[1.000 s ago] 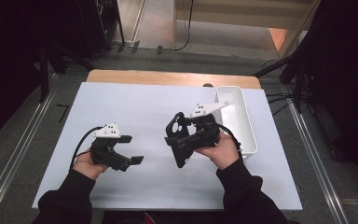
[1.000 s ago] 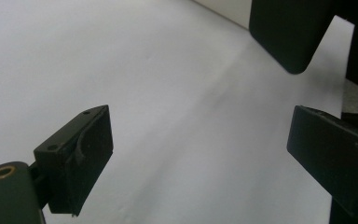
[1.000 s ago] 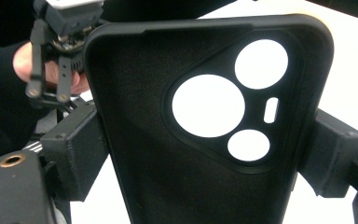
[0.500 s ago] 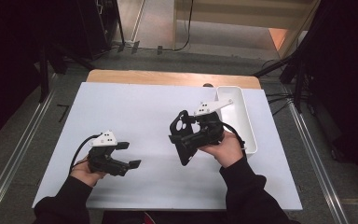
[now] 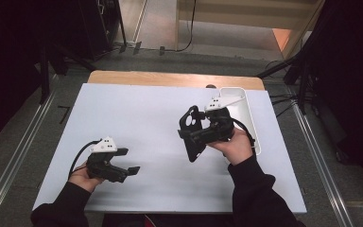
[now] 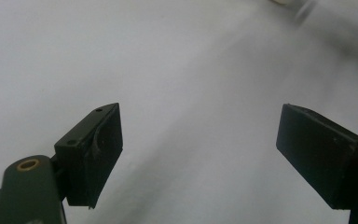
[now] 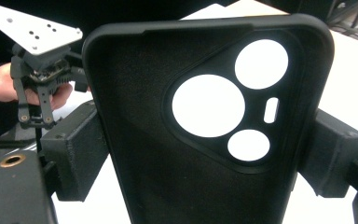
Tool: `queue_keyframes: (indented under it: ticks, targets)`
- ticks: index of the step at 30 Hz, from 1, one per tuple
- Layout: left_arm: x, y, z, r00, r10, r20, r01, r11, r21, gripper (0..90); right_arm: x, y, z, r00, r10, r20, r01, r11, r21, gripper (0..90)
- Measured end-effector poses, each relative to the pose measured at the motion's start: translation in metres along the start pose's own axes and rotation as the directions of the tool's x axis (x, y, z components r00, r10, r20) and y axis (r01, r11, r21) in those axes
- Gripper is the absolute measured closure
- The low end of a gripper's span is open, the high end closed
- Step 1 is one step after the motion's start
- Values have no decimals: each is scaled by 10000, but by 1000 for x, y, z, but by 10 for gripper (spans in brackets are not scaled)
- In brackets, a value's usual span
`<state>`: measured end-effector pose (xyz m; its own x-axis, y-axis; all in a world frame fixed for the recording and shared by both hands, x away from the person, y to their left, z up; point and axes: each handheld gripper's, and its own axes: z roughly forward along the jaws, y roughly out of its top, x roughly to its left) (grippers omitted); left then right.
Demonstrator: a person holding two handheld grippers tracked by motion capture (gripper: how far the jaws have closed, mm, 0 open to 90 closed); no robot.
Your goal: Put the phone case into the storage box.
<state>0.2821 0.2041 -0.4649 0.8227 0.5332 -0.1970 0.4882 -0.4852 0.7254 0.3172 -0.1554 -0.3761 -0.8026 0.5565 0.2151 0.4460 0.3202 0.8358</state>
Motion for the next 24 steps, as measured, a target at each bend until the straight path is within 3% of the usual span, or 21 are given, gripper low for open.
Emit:
queue_keyframes:
  ticks: [11, 24]
  targets:
    - [1, 1, -2, 9999, 84, -91, -85, 9999, -81, 142, -10, 4, -16, 9970, 291, 718, -276, 9994, -218, 121]
    - [3, 1, -5, 9999, -139, 38, 140, 9996, -236, 142, -23, 6, -44, 9845, 799, 1560, -699, 9952, -685, 121]
